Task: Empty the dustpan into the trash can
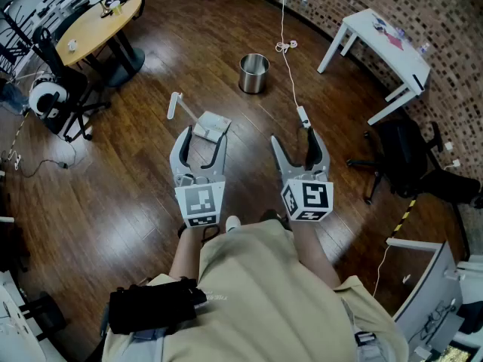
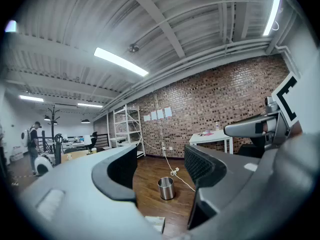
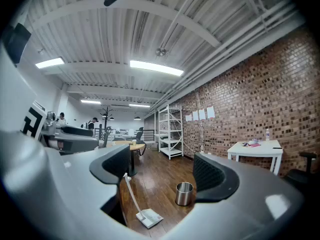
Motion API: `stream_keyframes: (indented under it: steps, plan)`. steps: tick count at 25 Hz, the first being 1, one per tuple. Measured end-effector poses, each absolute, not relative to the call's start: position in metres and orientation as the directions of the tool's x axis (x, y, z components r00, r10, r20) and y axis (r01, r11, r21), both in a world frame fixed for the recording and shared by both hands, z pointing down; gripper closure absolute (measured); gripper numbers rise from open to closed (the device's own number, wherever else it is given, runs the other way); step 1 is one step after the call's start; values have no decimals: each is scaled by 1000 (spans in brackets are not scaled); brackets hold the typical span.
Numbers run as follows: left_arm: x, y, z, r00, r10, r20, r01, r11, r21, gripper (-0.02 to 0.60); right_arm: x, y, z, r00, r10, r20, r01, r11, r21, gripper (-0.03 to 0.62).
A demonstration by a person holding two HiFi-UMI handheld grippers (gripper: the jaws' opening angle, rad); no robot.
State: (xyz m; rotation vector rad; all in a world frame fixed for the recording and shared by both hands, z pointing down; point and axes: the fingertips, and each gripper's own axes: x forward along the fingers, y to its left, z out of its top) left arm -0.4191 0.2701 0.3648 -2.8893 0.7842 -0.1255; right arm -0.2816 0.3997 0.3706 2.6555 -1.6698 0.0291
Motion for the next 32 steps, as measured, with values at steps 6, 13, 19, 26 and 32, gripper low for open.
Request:
stream_keyframes:
  steps: [6, 13, 19, 26, 32]
  plan:
    - [-408, 265, 391, 877, -473, 91, -465, -880, -97, 307, -271, 398, 391, 452, -890, 58, -891, -454, -28, 200]
    - [-362, 232, 396, 870, -483, 103, -475, -875, -93, 307, -230, 358, 401, 412, -909, 59, -908, -415, -53, 200]
    - [-280, 204, 382, 863, -498, 82, -491, -866, -92, 307, -143, 328, 387, 394, -919, 19, -917, -394, -61, 200]
    - [-199, 185, 367, 853, -519, 61, -513, -854, -89, 307, -61, 300, 374, 330, -944, -14, -942, -328, -73, 217]
    - [-165, 176, 384, 843, -523, 123, -513, -852, -104, 307, -29, 281, 388, 265, -964, -3, -949, -260, -179, 220]
